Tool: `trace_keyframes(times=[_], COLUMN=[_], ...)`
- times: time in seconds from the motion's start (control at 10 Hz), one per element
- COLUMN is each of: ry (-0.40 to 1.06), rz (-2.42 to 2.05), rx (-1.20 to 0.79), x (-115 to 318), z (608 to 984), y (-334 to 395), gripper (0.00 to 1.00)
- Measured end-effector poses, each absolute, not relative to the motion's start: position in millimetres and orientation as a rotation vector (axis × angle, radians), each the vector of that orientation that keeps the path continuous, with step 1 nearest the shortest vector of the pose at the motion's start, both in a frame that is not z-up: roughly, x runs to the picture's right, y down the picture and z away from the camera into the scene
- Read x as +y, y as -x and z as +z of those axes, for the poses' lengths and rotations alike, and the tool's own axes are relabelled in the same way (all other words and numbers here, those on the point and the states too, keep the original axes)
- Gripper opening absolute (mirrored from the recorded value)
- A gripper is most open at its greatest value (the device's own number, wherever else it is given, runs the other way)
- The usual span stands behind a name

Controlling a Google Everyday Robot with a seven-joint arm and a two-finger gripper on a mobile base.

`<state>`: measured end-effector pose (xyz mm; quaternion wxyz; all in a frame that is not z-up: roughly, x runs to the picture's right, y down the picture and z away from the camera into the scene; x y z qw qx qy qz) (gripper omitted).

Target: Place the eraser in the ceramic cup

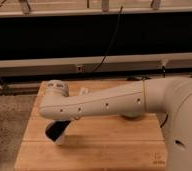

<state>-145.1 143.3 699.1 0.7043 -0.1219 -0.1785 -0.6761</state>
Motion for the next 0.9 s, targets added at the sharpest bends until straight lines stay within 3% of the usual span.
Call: trace_keyframes(times=[0.4,0.6,0.9], ry=[0.264,0.262,0.259], rz=[-1.499,-1.501,-1.502], rx=[-0.41,-0.416,-0.423], x=[144.0,144.4,144.9], z=[701.0,702.3,703.4], y=[146.3,146.1,147.5], gripper=[0.16,0.09,0.08])
